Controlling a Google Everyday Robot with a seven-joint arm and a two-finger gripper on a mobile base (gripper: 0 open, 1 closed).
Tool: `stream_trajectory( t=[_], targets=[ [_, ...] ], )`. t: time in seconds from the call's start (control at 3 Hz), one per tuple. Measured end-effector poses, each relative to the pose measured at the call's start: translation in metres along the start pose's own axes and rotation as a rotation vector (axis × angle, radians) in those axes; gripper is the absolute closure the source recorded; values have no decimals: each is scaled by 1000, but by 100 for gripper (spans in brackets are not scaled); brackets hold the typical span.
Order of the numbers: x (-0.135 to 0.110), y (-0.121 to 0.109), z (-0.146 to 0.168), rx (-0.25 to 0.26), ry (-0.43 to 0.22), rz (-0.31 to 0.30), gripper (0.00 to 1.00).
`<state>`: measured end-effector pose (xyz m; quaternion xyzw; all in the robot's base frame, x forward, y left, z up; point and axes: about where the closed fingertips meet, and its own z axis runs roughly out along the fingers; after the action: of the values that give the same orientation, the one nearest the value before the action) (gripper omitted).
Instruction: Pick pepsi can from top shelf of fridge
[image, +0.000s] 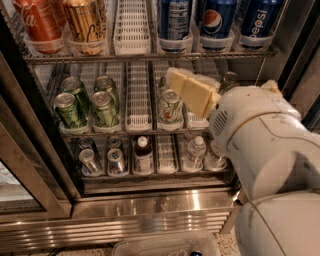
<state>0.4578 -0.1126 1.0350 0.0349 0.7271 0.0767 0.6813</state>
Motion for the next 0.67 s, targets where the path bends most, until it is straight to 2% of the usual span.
stream_trajectory(
  t=[0.33, 0.67],
  targets=[
    [12, 5, 7, -100, -8, 142, 0],
    [16, 13, 26, -240, -18, 229, 0]
  ],
)
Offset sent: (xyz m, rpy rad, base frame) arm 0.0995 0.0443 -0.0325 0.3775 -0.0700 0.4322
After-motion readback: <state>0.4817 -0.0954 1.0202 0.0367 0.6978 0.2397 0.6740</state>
